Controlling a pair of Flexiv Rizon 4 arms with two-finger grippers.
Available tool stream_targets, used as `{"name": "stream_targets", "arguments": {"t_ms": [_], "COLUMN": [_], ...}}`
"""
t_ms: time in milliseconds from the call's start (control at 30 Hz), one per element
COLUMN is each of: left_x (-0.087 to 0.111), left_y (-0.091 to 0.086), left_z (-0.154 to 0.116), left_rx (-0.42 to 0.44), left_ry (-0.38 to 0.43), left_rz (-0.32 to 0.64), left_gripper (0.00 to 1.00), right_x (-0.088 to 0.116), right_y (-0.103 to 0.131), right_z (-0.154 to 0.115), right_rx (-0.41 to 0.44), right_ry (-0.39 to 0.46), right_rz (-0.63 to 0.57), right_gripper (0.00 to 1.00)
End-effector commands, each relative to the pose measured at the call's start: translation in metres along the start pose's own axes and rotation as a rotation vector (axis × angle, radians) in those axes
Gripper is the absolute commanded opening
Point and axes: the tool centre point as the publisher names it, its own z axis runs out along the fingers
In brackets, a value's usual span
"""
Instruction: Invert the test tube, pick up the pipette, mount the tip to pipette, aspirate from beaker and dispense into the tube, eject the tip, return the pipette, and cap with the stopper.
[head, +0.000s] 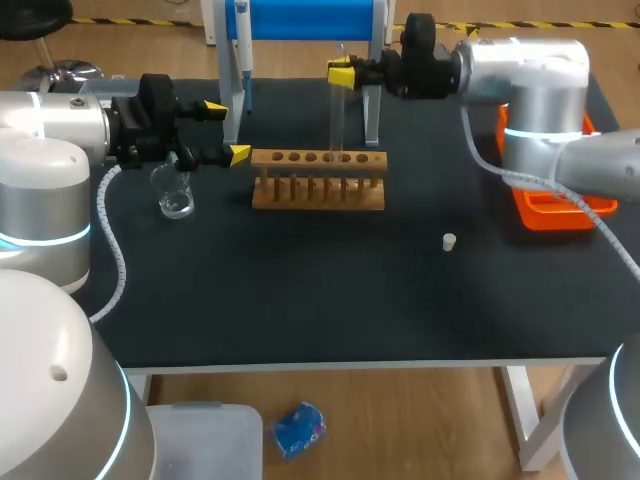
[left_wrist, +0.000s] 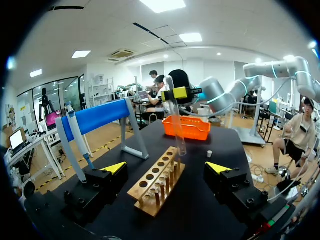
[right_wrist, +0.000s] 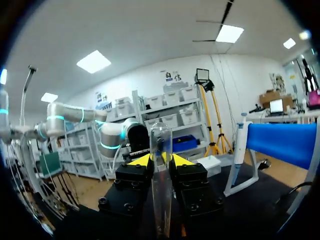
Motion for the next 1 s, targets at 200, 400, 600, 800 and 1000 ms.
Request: {"name": "stream_targets", "arguments": {"t_ms": [200, 400, 600, 800, 1000], "left_x": [0.001, 0.001, 0.001, 0.001, 0.001], "left_y": [0.001, 0.001, 0.001, 0.001, 0.001], "left_z": [0.001, 0.001, 0.001, 0.001, 0.001], "left_rx": [0.002, 0.002, 0.002, 0.002, 0.002], "left_ry": [-0.004, -0.004, -0.004, -0.004, -0.004], "left_rz": [0.001, 0.001, 0.001, 0.001, 0.001], "left_gripper": [1.00, 1.00, 1.00, 1.00, 1.00], "right_x": [-0.018, -0.021, -0.021, -0.021, -0.019], "right_y": [-0.001, -0.005, -0.005, -0.005, -0.003], "right_z": [-0.002, -0.004, -0.004, -0.004, -0.004], "right_rx": [-0.208, -0.278, -0.278, -0.278, -0.175], "right_ry": [-0.253, -0.278, -0.278, -0.278, -0.196], "right_rz": [1.265, 1.350, 1.350, 1.350, 1.476], "right_gripper": [0.00, 0.00, 0.00, 0.00, 0.00]}}
